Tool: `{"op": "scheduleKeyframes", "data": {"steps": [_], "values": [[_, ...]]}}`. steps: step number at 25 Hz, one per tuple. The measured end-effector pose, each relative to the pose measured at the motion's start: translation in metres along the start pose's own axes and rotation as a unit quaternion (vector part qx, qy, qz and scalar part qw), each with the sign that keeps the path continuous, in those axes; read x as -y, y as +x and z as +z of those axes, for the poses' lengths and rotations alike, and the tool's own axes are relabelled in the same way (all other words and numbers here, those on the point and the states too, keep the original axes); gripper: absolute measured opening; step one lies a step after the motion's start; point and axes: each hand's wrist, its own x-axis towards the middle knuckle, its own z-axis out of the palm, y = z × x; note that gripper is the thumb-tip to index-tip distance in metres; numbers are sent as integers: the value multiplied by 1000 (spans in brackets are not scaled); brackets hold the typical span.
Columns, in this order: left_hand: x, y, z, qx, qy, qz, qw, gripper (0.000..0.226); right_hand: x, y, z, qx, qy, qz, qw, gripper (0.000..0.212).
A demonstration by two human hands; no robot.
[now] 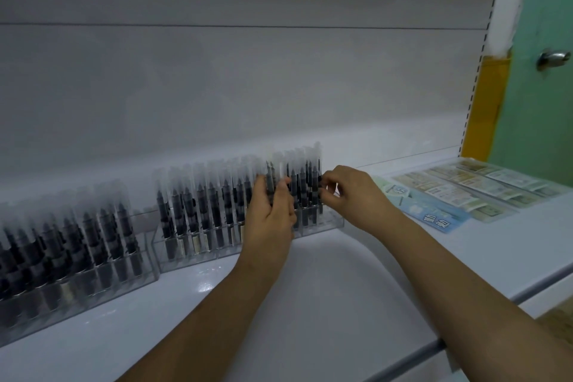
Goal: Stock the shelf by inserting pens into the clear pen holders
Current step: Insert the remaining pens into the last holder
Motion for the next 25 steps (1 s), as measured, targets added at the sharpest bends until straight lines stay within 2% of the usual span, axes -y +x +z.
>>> {"op": "scheduleKeyframes", "data": {"steps": [2,8,11,13,14,17,20,22,24,25], "values": [[0,0,0,1,6,4,1000,28,-2,0,1,17,-11,13,1000,11],[-1,0,-1,3,-20,-6,1000,27,-6,0,-2,-40,-8,78,996,29],[-2,0,2,27,-50,-15,998,24,1,1,-7,-135,13,80,988,25],[-2,0,2,53,-67,-26,996,23,12,-3,-15,-216,89,52,971,21],[-3,0,3,69,-72,-30,995,24,18,-6,-19,-227,135,29,964,20],[-1,-1,5,117,-25,-17,993,33,34,-12,-20,-143,206,-33,967,12],[0,-3,8,127,5,-9,992,33,37,-11,-16,-117,243,-21,963,7],[4,-2,9,118,9,-7,993,25,33,-9,-23,-175,330,42,927,13],[6,-2,8,95,15,1,995,20,28,-9,-34,-297,424,94,850,19],[6,-2,7,85,26,10,996,20,26,-8,-37,-354,435,106,821,21]]}}
